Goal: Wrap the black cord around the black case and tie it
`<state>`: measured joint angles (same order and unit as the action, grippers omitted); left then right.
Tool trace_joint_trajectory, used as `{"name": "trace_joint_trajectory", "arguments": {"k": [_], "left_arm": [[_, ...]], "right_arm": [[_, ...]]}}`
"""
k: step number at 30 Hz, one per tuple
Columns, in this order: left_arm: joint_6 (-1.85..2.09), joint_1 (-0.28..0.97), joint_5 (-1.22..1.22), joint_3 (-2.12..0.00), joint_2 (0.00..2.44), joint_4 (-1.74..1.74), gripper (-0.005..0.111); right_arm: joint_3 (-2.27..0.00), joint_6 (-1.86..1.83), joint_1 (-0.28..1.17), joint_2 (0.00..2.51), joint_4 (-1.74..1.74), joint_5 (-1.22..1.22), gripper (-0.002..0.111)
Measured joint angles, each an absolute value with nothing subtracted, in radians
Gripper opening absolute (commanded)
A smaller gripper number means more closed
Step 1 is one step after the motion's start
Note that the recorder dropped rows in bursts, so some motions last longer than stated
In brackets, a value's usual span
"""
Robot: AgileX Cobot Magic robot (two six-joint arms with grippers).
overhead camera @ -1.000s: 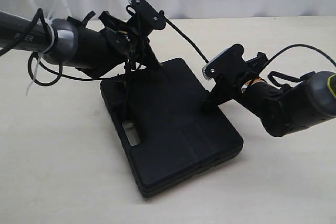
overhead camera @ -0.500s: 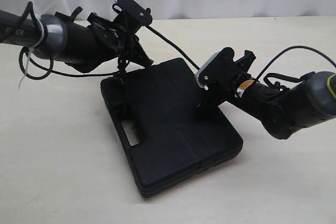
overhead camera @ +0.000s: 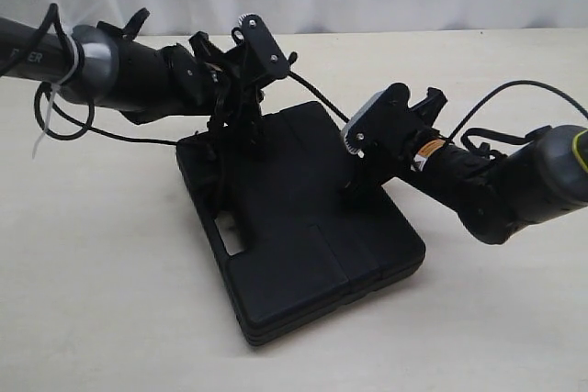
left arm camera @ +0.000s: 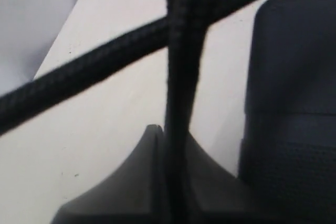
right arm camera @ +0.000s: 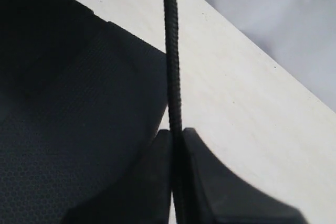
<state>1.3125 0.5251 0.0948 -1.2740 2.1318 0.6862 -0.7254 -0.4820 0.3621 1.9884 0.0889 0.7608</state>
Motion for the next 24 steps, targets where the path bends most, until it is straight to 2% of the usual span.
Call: {"name": "trace_joint_trajectory", "arguments": {"k": [13,15,17,22,24], "left_arm": [[1.309,0.675,0.082,-1.281,2.133,0.439,0.000],[1.309,0.675,0.086,-1.281,2.133,0.423,0.003],[1.309,0.675,0.090,-1.281,2.134,0.418,0.011],[1.309,0.675,0.105,-1.281,2.134,0.413,0.051],[1.309,0.675,0.117,-1.283,2.132,0.407,0.062]], "right_arm": [[-0.721,-0.479,0.362,1.988,0.091,0.769,0.004],[-0.718,-0.479,0.362,1.988,0.087,0.771,0.004],[-0.718,-0.479,0.362,1.988,0.087,0.771,0.004],[-0.718,-0.479,0.362,1.988,0.080,0.773,0.004],[-0.718,-0.479,0.362,1.988,0.062,0.774,0.004]]}}
